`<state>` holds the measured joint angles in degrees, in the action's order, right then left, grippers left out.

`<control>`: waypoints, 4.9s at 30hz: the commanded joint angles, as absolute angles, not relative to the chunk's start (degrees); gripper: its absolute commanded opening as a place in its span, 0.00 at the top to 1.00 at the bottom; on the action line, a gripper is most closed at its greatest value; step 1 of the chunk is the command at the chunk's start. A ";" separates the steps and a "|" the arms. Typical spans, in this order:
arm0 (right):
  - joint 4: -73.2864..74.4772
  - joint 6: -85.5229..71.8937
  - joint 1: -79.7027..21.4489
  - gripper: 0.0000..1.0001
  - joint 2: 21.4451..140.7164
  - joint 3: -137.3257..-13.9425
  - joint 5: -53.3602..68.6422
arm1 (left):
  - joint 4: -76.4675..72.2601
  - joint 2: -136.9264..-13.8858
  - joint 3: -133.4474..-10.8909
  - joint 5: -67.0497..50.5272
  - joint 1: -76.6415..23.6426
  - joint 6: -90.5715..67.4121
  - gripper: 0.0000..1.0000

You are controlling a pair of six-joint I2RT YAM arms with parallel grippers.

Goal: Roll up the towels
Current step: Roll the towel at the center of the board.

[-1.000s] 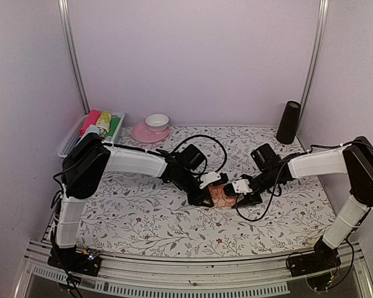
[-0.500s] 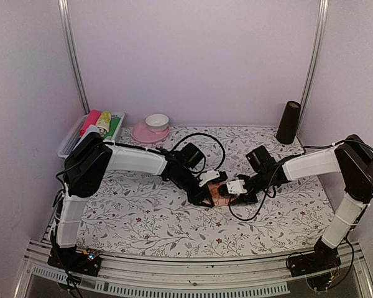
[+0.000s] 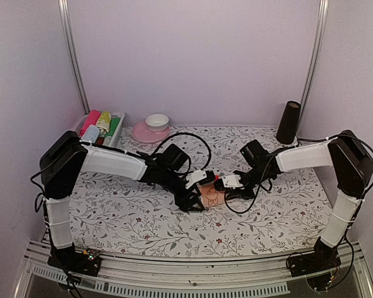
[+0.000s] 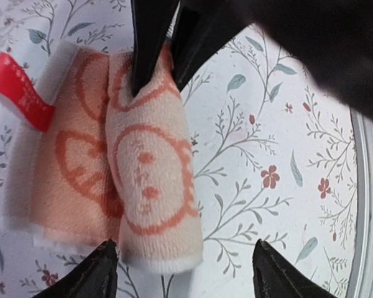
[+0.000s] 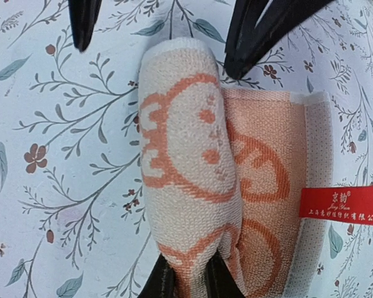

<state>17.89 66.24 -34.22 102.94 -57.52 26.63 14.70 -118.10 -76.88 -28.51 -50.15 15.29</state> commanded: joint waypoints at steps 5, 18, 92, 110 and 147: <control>38.94 67.96 -33.25 0.90 109.62 -67.13 35.15 | -4.43 -105.65 -61.74 -14.08 -55.56 23.61 0.24; 51.14 65.83 -32.87 0.91 117.61 -77.21 39.13 | -11.29 -110.95 -61.54 -0.19 -62.85 30.70 0.35; 19.76 55.79 -36.31 0.59 108.57 -65.72 27.45 | 11.82 -132.48 -82.43 -39.76 -43.26 -9.07 0.75; 21.03 52.97 -36.96 0.84 114.81 -68.61 22.81 | 11.34 -121.76 -84.31 -32.24 -42.80 -7.28 0.33; 23.12 53.17 -37.00 0.84 116.54 -70.82 22.93 | 24.12 -132.50 -94.82 -42.24 -40.15 1.12 0.04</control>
